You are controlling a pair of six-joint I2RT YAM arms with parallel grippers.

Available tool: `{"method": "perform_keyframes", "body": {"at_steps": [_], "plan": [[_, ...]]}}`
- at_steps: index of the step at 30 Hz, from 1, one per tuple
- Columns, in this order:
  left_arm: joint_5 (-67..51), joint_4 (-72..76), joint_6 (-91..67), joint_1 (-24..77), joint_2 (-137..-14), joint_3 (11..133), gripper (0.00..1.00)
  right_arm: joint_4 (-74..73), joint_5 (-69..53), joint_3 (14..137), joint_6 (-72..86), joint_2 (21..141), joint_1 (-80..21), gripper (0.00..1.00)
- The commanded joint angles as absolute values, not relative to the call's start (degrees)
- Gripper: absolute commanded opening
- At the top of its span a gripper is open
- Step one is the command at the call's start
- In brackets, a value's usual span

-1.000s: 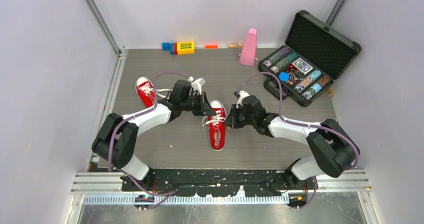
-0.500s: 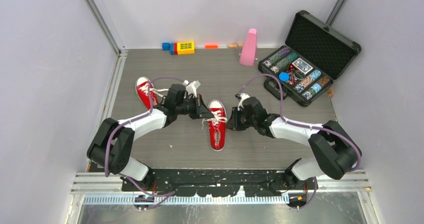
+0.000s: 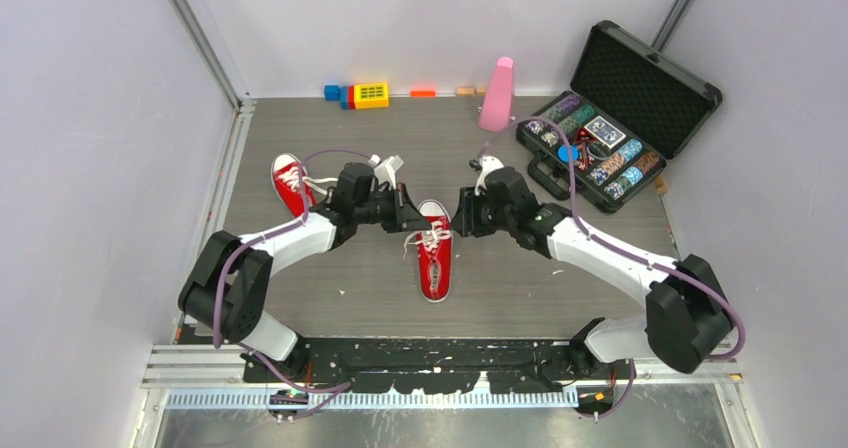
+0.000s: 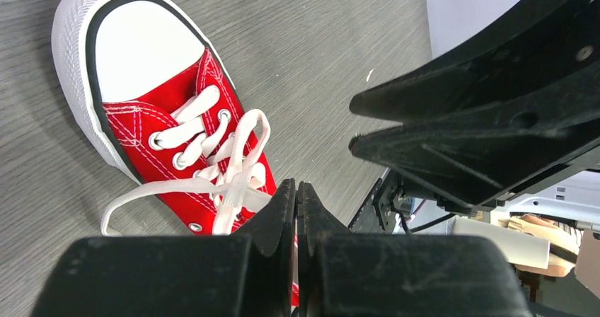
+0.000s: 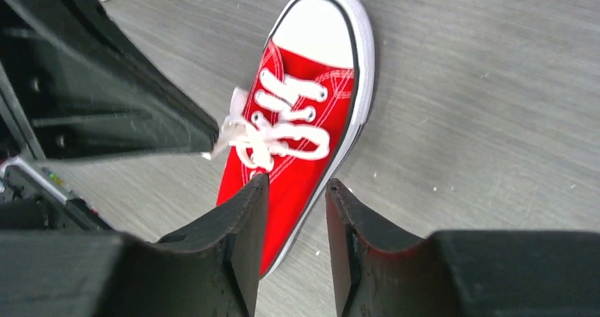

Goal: Tie the shoes
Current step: Tie the shoelace on the shoe.

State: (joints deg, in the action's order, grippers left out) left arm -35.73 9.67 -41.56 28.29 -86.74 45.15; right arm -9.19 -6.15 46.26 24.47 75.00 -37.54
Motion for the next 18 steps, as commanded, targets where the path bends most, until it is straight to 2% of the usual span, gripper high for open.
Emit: {"method": "perform_keyframes", "body": {"at_steps": [1,11,18], "plan": [[-36.89,12.01,-41.47,27.77,-87.59,47.11,0.00,-13.60,-3.08,53.76,20.67,80.46,-37.44,0.40],[-37.08,12.65,-41.66,27.42,-88.86,47.20,0.00,-18.62,-3.27,62.35,20.18,93.93,-37.44,0.33],[-37.43,12.05,-41.57,27.33,-88.55,47.46,0.00,-16.19,-6.72,58.81,21.56,92.10,-37.44,0.34]]}}
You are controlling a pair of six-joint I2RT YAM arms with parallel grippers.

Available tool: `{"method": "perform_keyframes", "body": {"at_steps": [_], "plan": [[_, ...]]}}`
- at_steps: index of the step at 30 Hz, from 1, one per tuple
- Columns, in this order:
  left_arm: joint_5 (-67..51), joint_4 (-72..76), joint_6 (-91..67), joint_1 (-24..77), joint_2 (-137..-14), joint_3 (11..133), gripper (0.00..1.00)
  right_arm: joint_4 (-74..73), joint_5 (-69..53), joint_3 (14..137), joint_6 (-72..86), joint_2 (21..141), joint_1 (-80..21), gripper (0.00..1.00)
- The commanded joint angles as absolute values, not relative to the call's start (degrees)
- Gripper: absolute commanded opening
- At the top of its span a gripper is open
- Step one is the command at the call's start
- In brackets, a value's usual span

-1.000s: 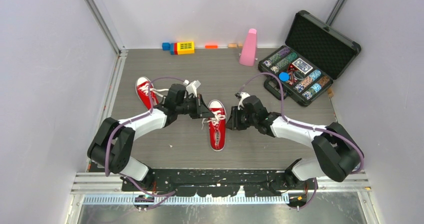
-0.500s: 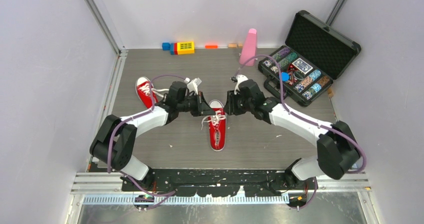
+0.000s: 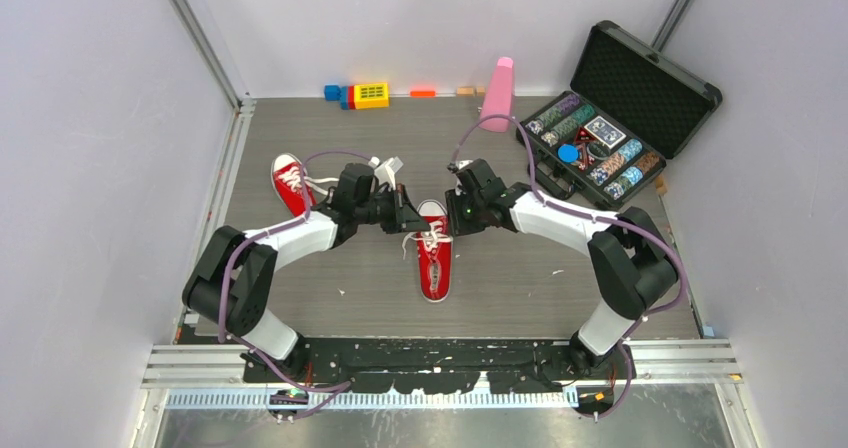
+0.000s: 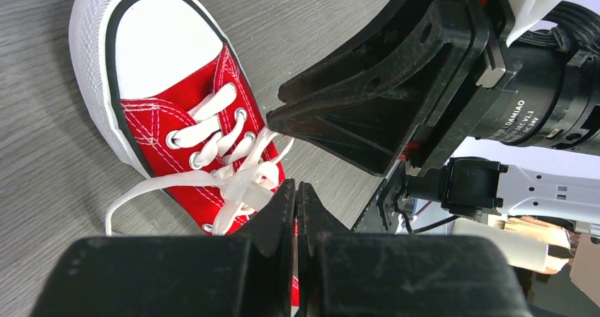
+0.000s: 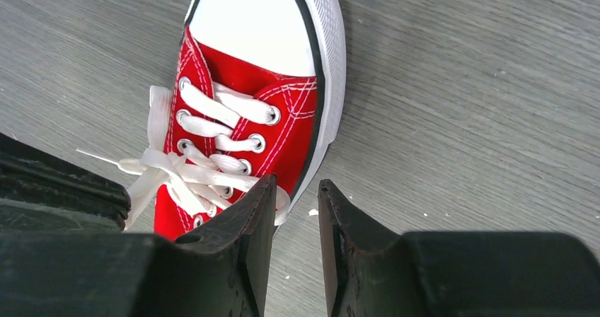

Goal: Tie the shoes
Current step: Tie the shoelace on the shoe.

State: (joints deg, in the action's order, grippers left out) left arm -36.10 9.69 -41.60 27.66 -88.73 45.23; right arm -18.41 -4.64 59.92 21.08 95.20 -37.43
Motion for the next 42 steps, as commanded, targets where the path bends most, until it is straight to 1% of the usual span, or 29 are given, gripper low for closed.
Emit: {"method": "perform_keyframes", "body": {"at_steps": [1,11,23,30,35,37,38,41,42], "plan": [[-37.44,11.92,-41.57,27.33,-88.40,47.46,0.00,-15.68,-7.24,57.90,21.76,91.43,-37.44,0.35],[-37.92,11.69,-41.66,27.33,-88.50,47.55,0.00,-12.65,-12.41,53.84,23.60,89.09,-37.50,0.35],[-38.75,11.78,-41.92,27.33,-89.03,47.90,0.00,-13.77,-13.86,58.11,22.55,92.47,-38.72,0.34],[-38.60,11.34,-41.88,27.33,-89.20,48.15,0.00,-14.98,-14.59,58.31,22.06,91.78,-39.96,0.33],[-38.58,11.34,-41.92,27.33,-89.27,48.16,0.00,-16.20,-14.29,57.69,21.99,91.91,-40.47,0.28],[-38.58,11.10,-41.84,27.33,-89.13,48.16,0.00,-16.66,-13.77,57.38,22.03,91.89,-40.64,0.24],[-38.58,11.00,-41.84,27.33,-89.12,48.16,0.00,-16.65,-13.50,57.13,22.06,91.66,-40.69,0.21],[-38.51,10.83,-41.69,27.33,-88.93,48.03,0.00,-16.43,-13.10,56.38,22.40,90.51,-40.76,0.06],[-38.45,10.69,-41.66,27.33,-88.80,47.99,0.00,-16.47,-13.03,56.16,22.55,90.00,-40.78,0.04]]}}
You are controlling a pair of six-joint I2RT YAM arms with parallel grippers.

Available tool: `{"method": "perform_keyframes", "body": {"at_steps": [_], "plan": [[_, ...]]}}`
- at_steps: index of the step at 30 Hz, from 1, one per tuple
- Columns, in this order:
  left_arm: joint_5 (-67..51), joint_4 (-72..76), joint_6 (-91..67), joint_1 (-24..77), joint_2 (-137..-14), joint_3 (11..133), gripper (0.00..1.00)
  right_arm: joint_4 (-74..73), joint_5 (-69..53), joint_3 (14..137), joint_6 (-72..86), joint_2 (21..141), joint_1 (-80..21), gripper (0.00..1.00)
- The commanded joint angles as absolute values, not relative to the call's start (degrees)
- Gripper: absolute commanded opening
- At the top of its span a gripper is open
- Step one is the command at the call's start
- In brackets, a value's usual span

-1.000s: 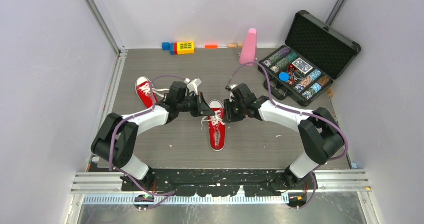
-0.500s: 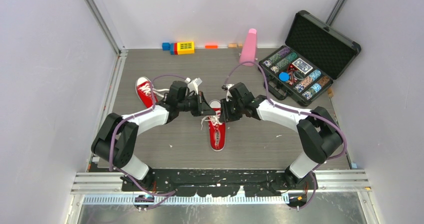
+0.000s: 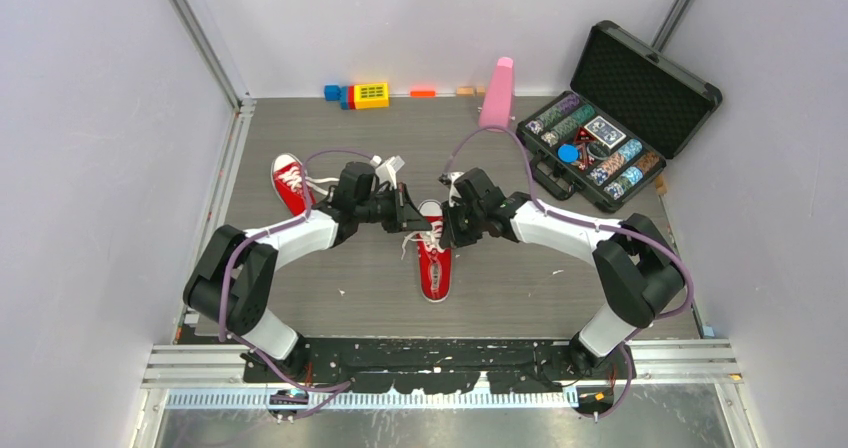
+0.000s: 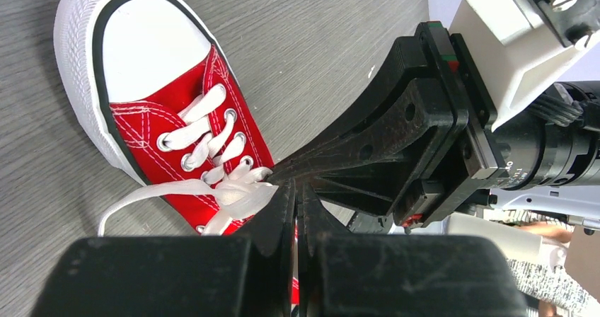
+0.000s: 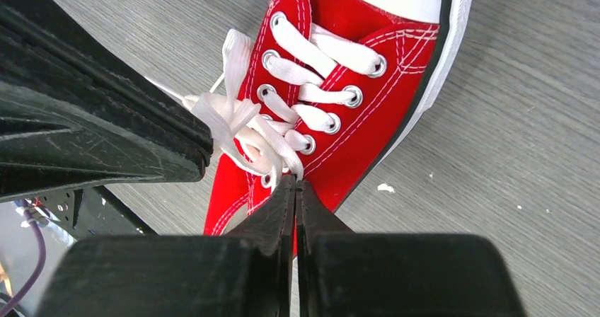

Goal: Tie the shoes
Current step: Tie the shoelace on the shoe.

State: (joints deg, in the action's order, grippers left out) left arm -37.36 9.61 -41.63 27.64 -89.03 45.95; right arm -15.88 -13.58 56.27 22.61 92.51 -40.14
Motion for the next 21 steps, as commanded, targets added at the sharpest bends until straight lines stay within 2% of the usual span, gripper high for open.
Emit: {"method": "perform_keyframes", "body": {"at_steps": [1,8,21], "plan": [[-38.27,10.46,-41.58,27.33,-88.66,47.92,0.00,-16.58,-12.82,55.85,22.70,89.40,-40.78,0.03],[-34.75,7.88,-41.52,26.95,-85.96,46.58,0.00,-17.35,-9.71,53.72,25.94,86.75,-41.23,0.00],[-32.85,10.32,-44.21,24.87,-86.80,42.63,0.00,-16.75,4.46,54.13,34.17,87.05,-43.10,0.00]]}}
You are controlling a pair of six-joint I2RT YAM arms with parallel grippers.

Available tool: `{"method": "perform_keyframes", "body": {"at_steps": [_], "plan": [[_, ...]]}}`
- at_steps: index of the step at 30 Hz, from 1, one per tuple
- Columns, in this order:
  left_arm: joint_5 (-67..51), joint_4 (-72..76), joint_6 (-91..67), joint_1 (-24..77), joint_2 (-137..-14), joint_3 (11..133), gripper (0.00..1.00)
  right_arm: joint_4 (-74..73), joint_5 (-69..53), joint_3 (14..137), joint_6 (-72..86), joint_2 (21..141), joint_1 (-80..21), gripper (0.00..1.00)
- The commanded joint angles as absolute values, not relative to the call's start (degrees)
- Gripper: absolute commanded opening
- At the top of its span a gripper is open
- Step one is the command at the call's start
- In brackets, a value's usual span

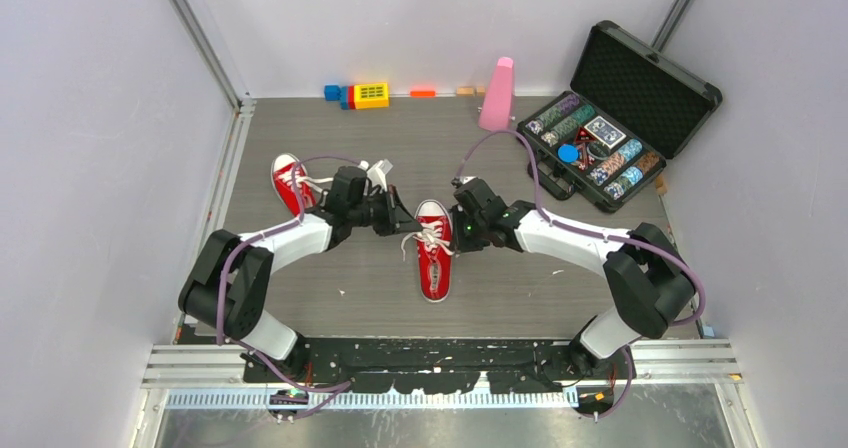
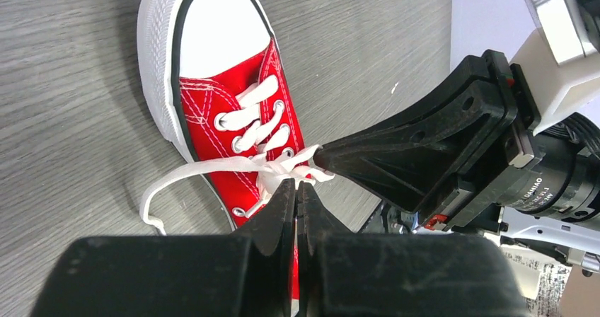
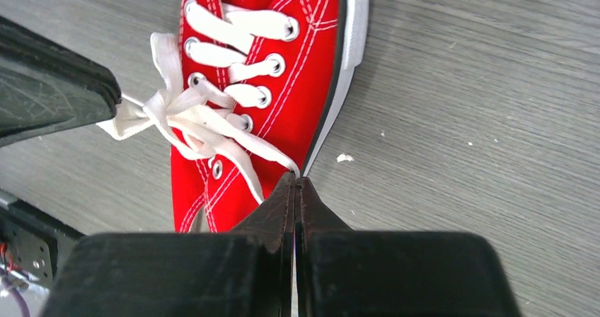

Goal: Tie the shoes
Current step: Tie the shoelace on the shoe.

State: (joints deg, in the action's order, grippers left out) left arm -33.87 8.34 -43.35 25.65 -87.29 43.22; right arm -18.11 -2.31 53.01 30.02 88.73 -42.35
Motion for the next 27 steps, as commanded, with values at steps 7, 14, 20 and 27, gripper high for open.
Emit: {"method": "perform_keyframes", "body": {"at_steps": [7,14,20,27], "plan": [[-32.32,11.08,-44.91,23.47,-86.08,41.07,0.00,-15.05,11.40,52.01,40.18,85.06,-44.43,0.00],[-33.42,11.77,-44.99,23.47,-87.13,41.58,0.00,-13.50,18.48,49.72,44.45,83.35,-46.48,0.00],[-34.06,11.48,-45.48,23.47,-87.28,43.20,0.00,-10.66,18.32,49.75,46.57,83.15,-48.24,0.00],[-34.35,10.61,-45.53,24.22,-88.67,46.00,0.00,-7.84,19.39,49.17,47.95,83.65,-51.31,0.00]]}}
